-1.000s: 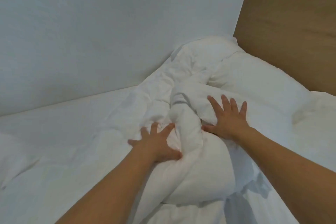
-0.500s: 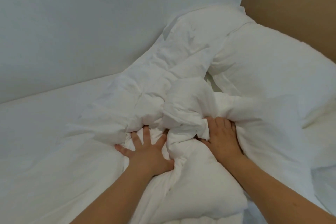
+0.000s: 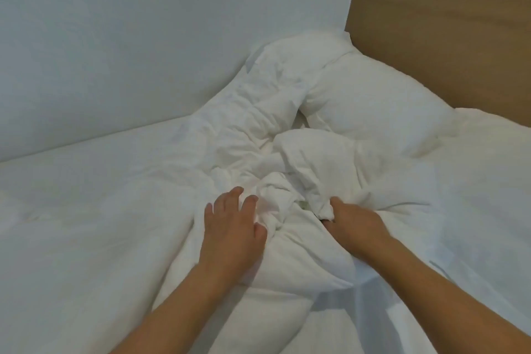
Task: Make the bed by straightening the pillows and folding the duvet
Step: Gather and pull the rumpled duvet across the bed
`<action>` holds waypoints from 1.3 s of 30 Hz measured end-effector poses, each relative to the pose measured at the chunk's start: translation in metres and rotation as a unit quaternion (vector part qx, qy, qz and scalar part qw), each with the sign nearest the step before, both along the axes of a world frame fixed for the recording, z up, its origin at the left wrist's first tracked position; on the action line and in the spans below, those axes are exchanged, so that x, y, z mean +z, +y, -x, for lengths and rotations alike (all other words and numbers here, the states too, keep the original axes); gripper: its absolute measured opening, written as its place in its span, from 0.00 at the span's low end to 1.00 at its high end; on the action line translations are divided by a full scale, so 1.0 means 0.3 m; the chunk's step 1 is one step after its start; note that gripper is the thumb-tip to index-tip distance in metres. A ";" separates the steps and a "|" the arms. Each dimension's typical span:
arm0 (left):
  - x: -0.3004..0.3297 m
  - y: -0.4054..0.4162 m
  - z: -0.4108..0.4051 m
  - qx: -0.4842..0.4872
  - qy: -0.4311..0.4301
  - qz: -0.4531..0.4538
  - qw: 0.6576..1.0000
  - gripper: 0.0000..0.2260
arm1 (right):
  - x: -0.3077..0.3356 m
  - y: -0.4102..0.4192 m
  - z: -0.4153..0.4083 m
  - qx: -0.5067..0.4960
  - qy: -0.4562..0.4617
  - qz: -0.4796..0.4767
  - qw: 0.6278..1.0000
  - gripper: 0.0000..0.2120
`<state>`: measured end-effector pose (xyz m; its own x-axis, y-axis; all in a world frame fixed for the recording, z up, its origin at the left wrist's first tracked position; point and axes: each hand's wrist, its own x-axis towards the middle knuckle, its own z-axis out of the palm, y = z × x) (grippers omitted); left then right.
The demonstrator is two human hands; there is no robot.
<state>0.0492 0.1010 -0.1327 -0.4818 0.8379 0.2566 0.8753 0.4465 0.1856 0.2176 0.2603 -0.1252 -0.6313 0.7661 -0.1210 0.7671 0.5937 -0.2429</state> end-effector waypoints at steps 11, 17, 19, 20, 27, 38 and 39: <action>-0.172 -0.194 -0.369 -0.046 0.038 0.203 0.977 0.29 | 0.060 -0.134 -0.242 0.060 0.104 -0.019 0.993 0.30; 0.201 -0.137 -0.313 0.035 -0.111 0.129 0.985 0.13 | 0.066 -0.213 -0.358 0.222 0.036 -0.222 0.949 0.37; 0.397 -0.215 -0.256 0.025 -0.150 0.094 0.984 0.15 | 0.083 -0.219 -0.357 0.200 0.026 -0.234 0.951 0.46; 0.487 -0.278 -0.233 0.011 -0.176 0.089 0.980 0.14 | 0.100 -0.219 -0.338 0.180 0.032 -0.245 0.952 0.48; 0.422 -0.533 -0.106 0.071 -0.265 0.216 0.937 0.13 | 0.313 -0.267 -0.233 0.134 0.067 -0.133 0.980 0.37; 0.685 -0.488 -0.144 0.252 -0.015 -0.254 0.934 0.11 | 0.735 -0.211 -0.522 0.043 0.211 -0.127 0.968 0.25; 0.675 -0.487 -0.159 0.256 0.037 -0.238 0.936 0.12 | 0.697 -0.211 -0.547 0.007 0.172 -0.166 0.971 0.27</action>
